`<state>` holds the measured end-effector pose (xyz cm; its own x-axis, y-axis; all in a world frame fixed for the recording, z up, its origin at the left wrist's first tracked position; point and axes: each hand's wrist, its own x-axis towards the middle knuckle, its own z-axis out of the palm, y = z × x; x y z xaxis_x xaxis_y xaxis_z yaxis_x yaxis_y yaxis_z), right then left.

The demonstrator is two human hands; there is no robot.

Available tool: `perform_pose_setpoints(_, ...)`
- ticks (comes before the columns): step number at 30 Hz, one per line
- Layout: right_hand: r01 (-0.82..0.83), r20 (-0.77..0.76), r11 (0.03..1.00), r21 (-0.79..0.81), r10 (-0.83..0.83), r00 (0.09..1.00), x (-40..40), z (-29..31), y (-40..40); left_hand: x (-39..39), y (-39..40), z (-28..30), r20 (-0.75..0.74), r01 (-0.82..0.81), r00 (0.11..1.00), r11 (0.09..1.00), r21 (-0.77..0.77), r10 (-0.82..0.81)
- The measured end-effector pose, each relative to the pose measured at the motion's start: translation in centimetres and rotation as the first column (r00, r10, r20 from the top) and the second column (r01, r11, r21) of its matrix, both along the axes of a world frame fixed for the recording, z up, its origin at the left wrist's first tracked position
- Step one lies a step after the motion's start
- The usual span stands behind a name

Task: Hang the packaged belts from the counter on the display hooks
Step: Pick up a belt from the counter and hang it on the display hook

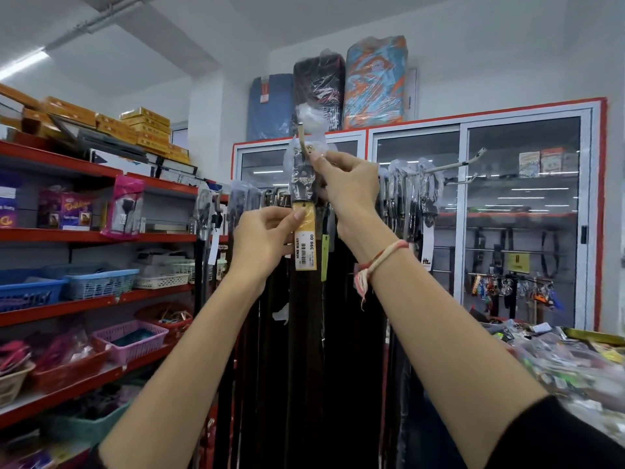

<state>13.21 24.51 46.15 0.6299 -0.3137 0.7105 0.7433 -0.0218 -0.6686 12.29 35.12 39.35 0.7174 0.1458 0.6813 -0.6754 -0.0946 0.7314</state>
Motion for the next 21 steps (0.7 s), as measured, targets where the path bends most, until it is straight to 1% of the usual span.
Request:
perform_pose_setpoints(2,-0.045,-0.003,0.999,-0.007,0.045,0.999,-0.6,-0.8,-0.6,-0.4,-0.4,-0.7,0.085,-0.128,0.989,0.991,0.031,0.125)
perform_pose_setpoints(3,-0.083,-0.001,0.997,-0.012,0.083,0.997,-1.1,-1.2,-1.0,-0.9,-0.6,-1.1,0.143,-0.210,0.969,0.976,0.050,0.201)
perform_pose_setpoints(4,-0.121,0.002,0.993,-0.018,0.121,0.993,-1.5,-1.7,-1.5,-1.5,-1.0,-1.6,0.211,-0.297,0.937,0.953,0.063,0.279)
perform_pose_setpoints(6,-0.122,0.045,0.991,-0.045,0.124,0.991,-2.7,-2.8,-2.7,-2.7,-1.8,-2.7,0.391,-0.453,0.829,0.890,0.049,0.400)
perform_pose_setpoints(8,-0.082,0.123,0.995,-0.064,0.089,0.988,-3.9,-3.8,-4.2,-3.8,-2.8,-3.7,0.562,-0.541,0.700,0.841,0.014,0.440)
perform_pose_setpoints(9,-0.055,0.162,0.996,-0.069,0.066,0.985,-4.5,-4.4,-5.0,-4.1,-3.4,-4.4,0.613,-0.559,0.656,0.829,0.004,0.440)
perform_pose_setpoints(11,0.016,0.224,0.996,-0.085,0.004,0.975,-5.7,-5.6,-6.7,-4.4,-5.0,-5.7,0.674,-0.554,0.619,0.832,0.011,0.404)
perform_pose_setpoints(13,0.081,0.247,0.992,-0.096,-0.055,0.967,-6.9,-6.9,-8.8,-4.6,-7.0,-7.0,0.698,-0.515,0.630,0.856,0.046,0.341)
perform_pose_setpoints(15,0.155,0.234,0.982,-0.104,-0.127,0.964,-7.7,-8.4,-11.1,-4.4,-9.1,-8.4,0.685,-0.456,0.676,0.885,0.099,0.271)
perform_pose_setpoints(19,0.278,0.165,0.954,-0.109,-0.259,0.952,-9.2,-12.5,-16.4,-3.8,-14.3,-12.2,0.597,-0.290,0.795,0.933,0.215,0.109)
perform_pose_setpoints(21,0.361,0.120,0.922,-0.138,-0.346,0.931,-9.9,-15.0,-19.6,-3.5,-17.3,-14.6,0.544,-0.187,0.839,0.942,0.279,0.005)
